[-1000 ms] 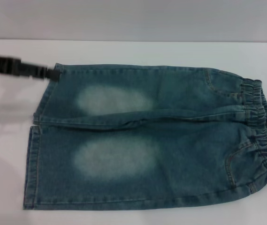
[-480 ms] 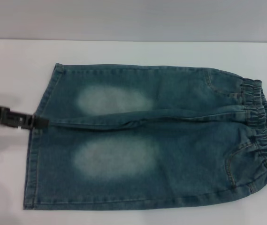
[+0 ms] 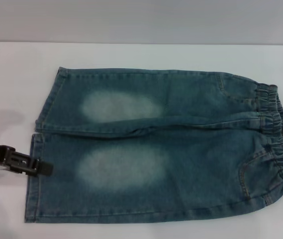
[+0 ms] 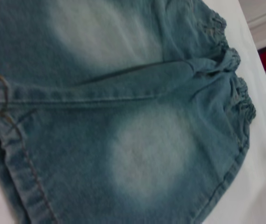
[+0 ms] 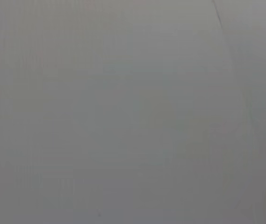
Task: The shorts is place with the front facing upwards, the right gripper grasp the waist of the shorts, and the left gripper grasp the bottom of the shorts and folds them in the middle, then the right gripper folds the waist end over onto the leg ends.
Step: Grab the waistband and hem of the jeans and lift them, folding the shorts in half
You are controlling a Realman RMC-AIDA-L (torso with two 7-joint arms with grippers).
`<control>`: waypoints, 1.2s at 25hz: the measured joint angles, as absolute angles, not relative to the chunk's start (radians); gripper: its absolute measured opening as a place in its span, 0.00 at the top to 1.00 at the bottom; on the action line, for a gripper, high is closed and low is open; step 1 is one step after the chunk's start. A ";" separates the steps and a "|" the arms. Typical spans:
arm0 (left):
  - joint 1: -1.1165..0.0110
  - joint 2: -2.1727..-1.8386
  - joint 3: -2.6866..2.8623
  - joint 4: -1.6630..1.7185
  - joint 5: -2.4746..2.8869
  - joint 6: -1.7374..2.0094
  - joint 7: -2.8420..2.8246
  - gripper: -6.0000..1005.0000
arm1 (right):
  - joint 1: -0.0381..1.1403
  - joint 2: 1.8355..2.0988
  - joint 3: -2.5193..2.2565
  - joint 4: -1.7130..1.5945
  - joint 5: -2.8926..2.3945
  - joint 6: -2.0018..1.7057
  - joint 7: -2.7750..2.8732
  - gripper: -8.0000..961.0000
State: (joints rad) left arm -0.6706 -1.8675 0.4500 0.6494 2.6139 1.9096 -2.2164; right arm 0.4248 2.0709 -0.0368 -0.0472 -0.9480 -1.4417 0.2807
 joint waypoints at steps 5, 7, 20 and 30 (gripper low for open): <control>-0.661 -1.870 0.457 0.650 2.614 1.914 -2.230 0.28 | 0.432 2.069 -0.037 -0.050 -0.948 -1.442 0.281 0.38; -0.656 -1.867 0.457 0.652 2.614 1.913 -2.233 0.34 | 0.433 2.069 -0.037 -0.051 -0.948 -1.441 0.281 0.38; -0.611 -1.856 0.485 0.648 2.623 1.898 -2.326 0.36 | 0.445 2.069 -0.037 -0.053 -0.948 -1.419 0.281 0.38; -0.575 -1.874 0.593 0.649 2.625 1.837 -2.402 0.36 | 0.450 2.068 -0.045 -0.053 -0.955 -1.413 0.281 0.38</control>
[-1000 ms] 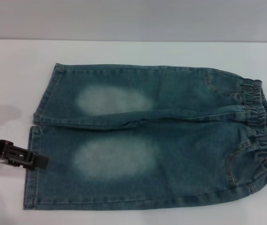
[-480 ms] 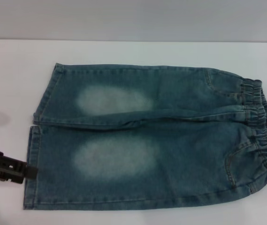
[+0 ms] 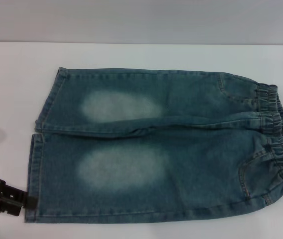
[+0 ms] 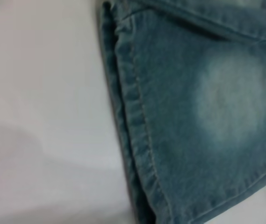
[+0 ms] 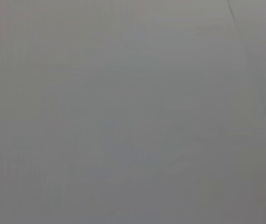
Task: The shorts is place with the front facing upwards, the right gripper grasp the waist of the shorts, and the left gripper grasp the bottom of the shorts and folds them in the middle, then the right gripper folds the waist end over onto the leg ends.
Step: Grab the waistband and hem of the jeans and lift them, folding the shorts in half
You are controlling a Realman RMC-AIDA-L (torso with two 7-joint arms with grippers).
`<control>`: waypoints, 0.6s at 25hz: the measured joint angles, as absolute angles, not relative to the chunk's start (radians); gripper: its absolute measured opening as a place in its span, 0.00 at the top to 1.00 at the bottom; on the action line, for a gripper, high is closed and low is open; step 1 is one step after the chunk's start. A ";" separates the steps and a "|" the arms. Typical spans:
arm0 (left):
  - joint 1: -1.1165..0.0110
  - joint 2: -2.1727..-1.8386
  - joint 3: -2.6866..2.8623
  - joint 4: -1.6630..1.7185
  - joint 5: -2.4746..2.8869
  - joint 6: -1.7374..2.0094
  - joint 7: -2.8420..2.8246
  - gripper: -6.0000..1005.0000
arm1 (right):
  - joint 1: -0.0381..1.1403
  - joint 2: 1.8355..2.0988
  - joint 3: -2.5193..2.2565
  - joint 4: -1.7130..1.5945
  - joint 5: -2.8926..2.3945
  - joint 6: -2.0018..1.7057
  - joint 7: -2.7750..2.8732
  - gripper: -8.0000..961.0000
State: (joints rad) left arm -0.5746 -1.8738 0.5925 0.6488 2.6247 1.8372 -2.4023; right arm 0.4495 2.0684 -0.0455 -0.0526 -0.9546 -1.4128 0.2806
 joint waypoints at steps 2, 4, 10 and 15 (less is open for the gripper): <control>-0.572 -1.880 0.609 0.649 2.625 1.826 -2.410 0.36 | 0.449 2.068 -0.047 -0.052 -0.955 -1.411 0.281 0.38; -0.571 -1.882 0.612 0.649 2.625 1.822 -2.411 0.36 | 0.448 2.068 -0.048 -0.051 -0.957 -1.408 0.281 0.38; -0.567 -1.888 0.631 0.648 2.625 1.819 -2.411 0.36 | 0.442 2.068 -0.051 -0.045 -0.958 -1.407 0.289 0.38; -0.566 -1.894 0.641 0.646 2.625 1.811 -2.409 0.36 | 0.439 2.068 -0.064 -0.039 -0.959 -1.409 0.290 0.38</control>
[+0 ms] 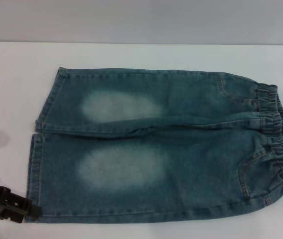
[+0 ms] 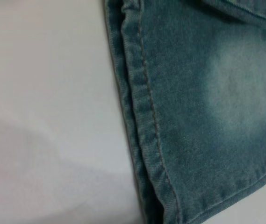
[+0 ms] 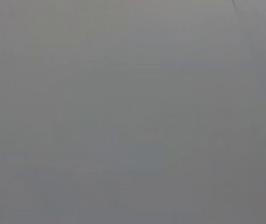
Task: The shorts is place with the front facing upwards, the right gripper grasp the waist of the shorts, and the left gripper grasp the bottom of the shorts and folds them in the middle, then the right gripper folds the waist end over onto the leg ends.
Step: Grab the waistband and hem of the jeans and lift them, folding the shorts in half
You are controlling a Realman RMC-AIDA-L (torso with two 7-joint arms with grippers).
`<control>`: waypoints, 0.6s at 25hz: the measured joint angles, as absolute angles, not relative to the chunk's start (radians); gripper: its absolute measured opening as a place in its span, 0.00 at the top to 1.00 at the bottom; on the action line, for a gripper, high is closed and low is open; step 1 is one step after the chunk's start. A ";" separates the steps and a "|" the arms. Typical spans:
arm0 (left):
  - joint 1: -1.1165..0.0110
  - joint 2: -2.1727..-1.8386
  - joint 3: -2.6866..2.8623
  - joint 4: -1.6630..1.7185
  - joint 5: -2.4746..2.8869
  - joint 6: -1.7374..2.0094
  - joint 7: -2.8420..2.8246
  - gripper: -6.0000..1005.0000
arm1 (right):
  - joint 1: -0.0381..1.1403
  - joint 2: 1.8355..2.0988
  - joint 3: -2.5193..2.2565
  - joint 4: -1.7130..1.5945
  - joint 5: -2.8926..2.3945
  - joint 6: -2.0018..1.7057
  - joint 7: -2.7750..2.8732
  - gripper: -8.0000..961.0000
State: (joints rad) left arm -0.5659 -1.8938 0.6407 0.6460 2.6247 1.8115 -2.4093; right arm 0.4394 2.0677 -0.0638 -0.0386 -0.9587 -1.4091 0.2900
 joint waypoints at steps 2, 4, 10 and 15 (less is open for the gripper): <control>-0.566 -1.895 0.641 0.646 2.625 1.811 -2.408 0.36 | 0.438 2.068 -0.072 -0.037 -0.959 -1.409 0.290 0.38; -0.566 -1.896 0.641 0.646 2.625 1.811 -2.407 0.36 | 0.438 2.068 -0.075 -0.037 -0.959 -1.408 0.290 0.38; -0.567 -1.899 0.643 0.646 2.625 1.811 -2.403 0.36 | 0.437 2.066 -0.079 -0.034 -0.959 -1.412 0.314 0.38; -0.567 -1.900 0.647 0.646 2.625 1.809 -2.403 0.36 | 0.437 2.066 -0.099 -0.034 -0.959 -1.413 0.322 0.38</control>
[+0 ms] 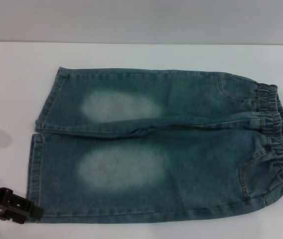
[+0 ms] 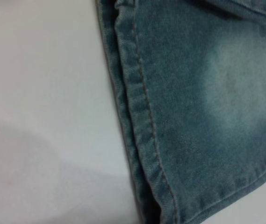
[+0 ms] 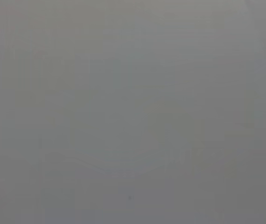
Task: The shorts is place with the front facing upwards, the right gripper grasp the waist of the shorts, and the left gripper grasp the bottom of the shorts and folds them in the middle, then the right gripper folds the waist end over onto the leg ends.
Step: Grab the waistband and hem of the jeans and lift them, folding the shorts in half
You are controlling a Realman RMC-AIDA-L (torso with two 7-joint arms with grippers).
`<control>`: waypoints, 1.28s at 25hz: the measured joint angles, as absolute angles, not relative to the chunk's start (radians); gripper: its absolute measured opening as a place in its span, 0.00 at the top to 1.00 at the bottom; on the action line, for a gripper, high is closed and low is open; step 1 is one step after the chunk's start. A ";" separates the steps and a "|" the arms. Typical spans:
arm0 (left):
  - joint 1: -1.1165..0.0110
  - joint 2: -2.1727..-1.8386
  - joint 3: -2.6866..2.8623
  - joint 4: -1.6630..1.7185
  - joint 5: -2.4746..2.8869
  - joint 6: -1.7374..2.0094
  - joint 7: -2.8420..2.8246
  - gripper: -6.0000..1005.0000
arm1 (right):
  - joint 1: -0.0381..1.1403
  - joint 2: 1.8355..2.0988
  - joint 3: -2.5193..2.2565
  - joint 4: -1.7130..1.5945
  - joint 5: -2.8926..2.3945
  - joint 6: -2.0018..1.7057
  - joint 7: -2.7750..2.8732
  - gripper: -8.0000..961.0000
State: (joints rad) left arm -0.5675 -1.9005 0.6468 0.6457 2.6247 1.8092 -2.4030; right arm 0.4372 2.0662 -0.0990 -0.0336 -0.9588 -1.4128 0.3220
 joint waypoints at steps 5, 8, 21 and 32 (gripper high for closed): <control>-0.568 -1.899 0.652 0.646 2.625 1.797 -2.404 0.36 | 0.438 2.066 -0.105 -0.034 -0.959 -1.413 0.326 0.38; -0.569 -1.897 0.654 0.646 2.625 1.791 -2.406 0.36 | 0.438 2.066 -0.106 -0.034 -0.959 -1.414 0.330 0.38; -0.579 -1.901 0.701 0.637 2.625 1.782 -2.411 0.36 | 0.440 2.066 -0.115 -0.034 -0.955 -1.428 0.340 0.38; -0.607 -1.919 0.695 0.637 2.616 1.784 -2.403 0.36 | 0.443 2.066 -0.115 -0.037 -0.956 -1.424 0.341 0.38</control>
State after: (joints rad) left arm -0.6067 -1.9190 0.6950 0.6366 2.6160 1.7841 -2.4027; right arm 0.4431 2.0662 -0.1150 -0.0371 -0.9564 -1.4238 0.3406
